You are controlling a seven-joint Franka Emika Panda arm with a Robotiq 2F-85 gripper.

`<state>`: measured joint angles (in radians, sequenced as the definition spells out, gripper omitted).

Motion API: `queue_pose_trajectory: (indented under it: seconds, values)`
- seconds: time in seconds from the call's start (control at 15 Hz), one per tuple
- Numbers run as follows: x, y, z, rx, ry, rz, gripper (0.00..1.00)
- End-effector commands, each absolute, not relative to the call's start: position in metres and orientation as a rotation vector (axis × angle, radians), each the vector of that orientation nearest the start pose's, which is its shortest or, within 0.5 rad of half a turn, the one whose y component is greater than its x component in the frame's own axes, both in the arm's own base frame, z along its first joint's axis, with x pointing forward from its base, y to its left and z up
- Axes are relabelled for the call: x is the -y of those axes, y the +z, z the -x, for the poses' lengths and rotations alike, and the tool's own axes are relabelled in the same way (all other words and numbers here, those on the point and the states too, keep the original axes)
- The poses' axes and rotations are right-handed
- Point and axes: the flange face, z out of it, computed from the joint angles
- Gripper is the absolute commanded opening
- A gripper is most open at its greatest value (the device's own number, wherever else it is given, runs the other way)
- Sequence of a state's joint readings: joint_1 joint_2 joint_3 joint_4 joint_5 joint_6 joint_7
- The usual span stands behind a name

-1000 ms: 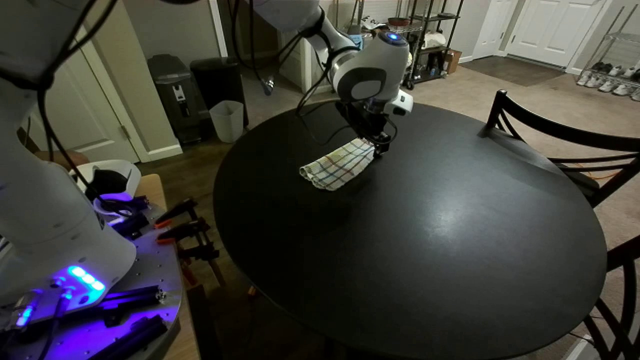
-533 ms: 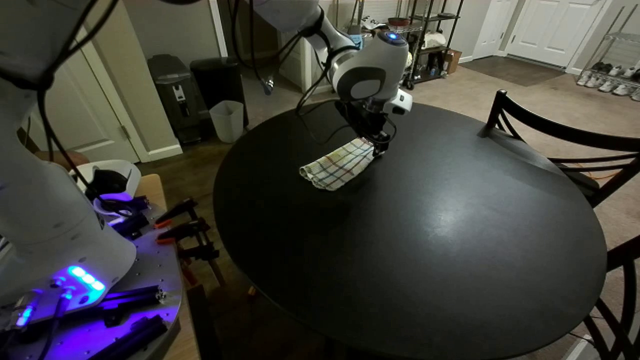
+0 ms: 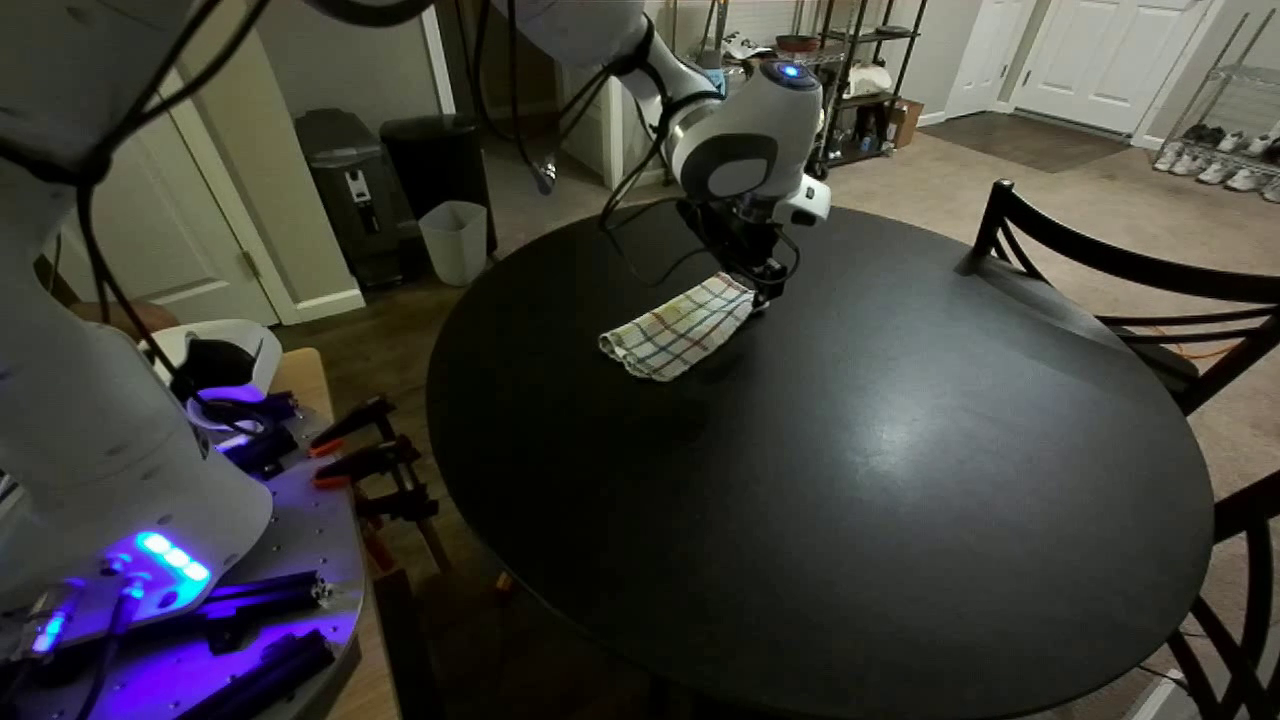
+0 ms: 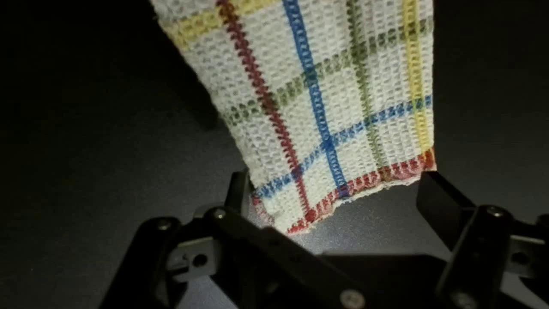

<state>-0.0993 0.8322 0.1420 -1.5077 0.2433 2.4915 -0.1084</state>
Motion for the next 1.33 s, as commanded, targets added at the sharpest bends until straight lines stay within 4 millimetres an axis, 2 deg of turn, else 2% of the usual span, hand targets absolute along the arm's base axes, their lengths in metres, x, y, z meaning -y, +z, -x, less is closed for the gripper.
queue_pose_trajectory:
  seconds: [0.0, 0.33, 0.4, 0.47, 0.6, 1.27]
  values:
    - [-0.011, 0.186, -0.735, -0.141, -0.266, 2.863, 1.0]
    - [-0.008, 0.178, -0.743, -0.149, -0.27, 2.861, 1.0]
    - [-0.007, 0.177, -0.744, -0.148, -0.272, 2.861, 0.97]
    - [-0.007, 0.176, -0.745, -0.147, -0.273, 2.86, 0.73]
    - [-0.006, 0.175, -0.746, -0.153, -0.276, 2.858, 0.69]
    - [0.008, 0.18, -0.748, -0.243, -0.407, 2.873, 0.04]
